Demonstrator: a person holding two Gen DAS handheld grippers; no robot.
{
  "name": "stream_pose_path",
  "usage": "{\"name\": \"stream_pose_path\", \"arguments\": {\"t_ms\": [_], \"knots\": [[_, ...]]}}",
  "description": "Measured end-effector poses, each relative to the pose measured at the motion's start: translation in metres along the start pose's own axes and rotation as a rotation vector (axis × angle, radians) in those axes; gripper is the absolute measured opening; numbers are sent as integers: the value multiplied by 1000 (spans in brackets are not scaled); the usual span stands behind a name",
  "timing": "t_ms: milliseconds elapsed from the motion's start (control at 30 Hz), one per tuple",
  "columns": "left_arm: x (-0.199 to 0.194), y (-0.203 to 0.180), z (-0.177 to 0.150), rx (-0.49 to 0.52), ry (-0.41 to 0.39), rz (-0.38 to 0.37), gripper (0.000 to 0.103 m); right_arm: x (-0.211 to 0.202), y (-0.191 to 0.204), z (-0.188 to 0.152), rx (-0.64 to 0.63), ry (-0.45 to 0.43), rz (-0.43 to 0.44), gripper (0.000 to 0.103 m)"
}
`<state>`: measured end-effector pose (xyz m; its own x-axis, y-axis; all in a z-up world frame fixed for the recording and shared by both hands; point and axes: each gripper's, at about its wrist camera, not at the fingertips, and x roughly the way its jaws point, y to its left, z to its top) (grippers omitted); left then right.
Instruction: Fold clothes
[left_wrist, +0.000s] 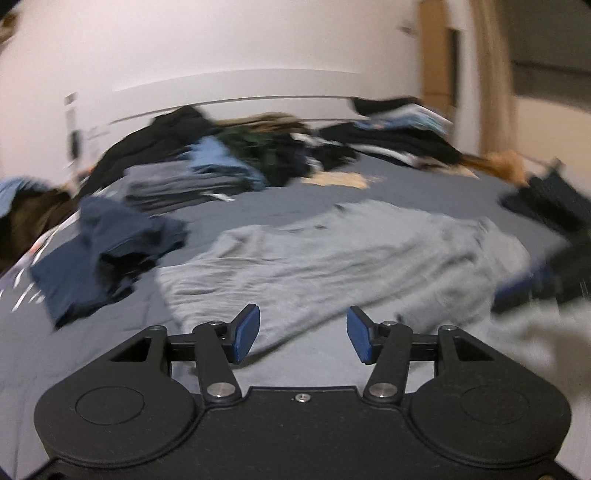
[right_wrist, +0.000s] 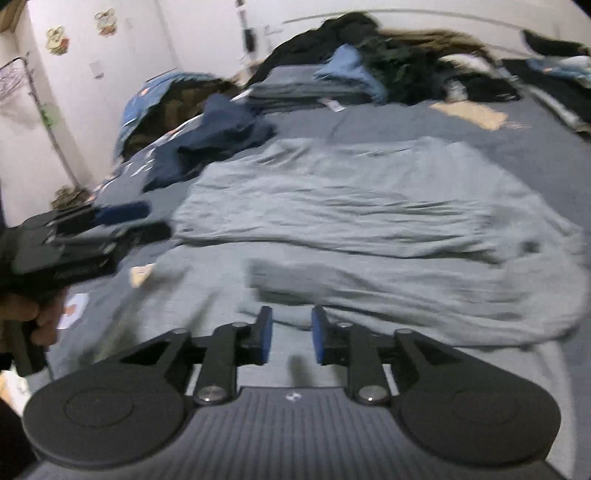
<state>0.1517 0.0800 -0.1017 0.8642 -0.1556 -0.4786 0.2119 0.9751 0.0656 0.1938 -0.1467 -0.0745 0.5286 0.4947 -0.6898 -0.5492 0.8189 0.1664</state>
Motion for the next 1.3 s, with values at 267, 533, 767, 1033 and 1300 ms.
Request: {"name": "stream_pose_path", "arguments": {"t_ms": [267, 533, 767, 1033, 1300], "knots": [[27, -34, -5, 153, 36, -154, 53, -12, -70, 2, 161, -107, -102, 35], [81, -58, -9, 273, 132, -268, 53, -15, -91, 7, 190, -119, -94, 39], [105, -25, 31, 92, 190, -404, 5, -23, -104, 13, 231, -145, -80, 41], [89, 39, 119, -63, 71, -397, 4, -18, -122, 13, 265, -152, -140, 42], [105, 130, 110, -110, 284, -194, 6, 1, -117, 10, 200, -124, -213, 42]]}}
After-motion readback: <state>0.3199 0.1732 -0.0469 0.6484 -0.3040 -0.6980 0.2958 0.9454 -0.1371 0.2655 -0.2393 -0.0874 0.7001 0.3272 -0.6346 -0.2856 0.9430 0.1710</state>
